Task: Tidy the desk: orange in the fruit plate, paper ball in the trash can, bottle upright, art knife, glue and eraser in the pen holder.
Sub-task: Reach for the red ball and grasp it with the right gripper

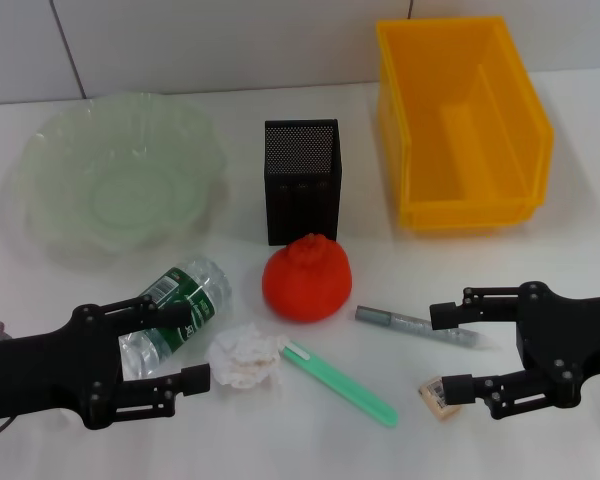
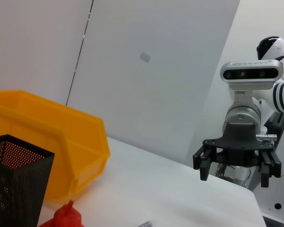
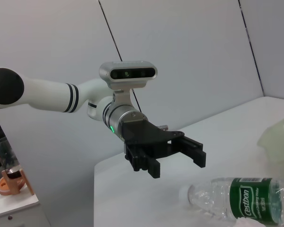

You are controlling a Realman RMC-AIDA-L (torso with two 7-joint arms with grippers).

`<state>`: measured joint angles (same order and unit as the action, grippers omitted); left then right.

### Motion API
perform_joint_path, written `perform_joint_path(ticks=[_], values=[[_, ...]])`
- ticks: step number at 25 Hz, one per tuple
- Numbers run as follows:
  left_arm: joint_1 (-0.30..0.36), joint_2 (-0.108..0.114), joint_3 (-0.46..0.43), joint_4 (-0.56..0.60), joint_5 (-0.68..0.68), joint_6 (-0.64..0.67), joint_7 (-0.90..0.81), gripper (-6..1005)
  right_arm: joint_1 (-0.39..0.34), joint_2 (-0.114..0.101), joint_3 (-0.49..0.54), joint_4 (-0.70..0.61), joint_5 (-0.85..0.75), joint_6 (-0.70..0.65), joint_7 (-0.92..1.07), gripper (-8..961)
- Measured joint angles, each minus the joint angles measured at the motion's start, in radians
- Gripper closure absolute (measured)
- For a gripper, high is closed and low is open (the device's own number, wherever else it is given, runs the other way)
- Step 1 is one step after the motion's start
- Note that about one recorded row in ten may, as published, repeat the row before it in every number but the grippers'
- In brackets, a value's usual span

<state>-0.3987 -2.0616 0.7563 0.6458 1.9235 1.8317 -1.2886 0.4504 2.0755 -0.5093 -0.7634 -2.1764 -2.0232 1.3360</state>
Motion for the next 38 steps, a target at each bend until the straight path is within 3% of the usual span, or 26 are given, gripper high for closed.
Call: perform_joint_path(ticks=[12,18,26,38], values=[[0.009,0.0,-0.002,-0.006,0.0,0.001,0.001,199,0.001,0.002,0.0,0.006,0.003,0.028,-0.012,142],[0.021,-0.001,-0.006,-0.007,0.0,-0.005,0.012,199,-0.004,0.009,-0.004,0.03,0.122,0.222,0.0,145],[0.026,-0.003,0.0,-0.009,0.0,-0.012,0.014,199,0.063,0.012,-0.086,0.248,0.181,0.453,-0.119,162],[0.025,-0.004,0.0,-0.011,0.0,-0.013,0.017,200,0.163,0.012,-0.134,0.392,0.201,0.626,-0.183,190]])
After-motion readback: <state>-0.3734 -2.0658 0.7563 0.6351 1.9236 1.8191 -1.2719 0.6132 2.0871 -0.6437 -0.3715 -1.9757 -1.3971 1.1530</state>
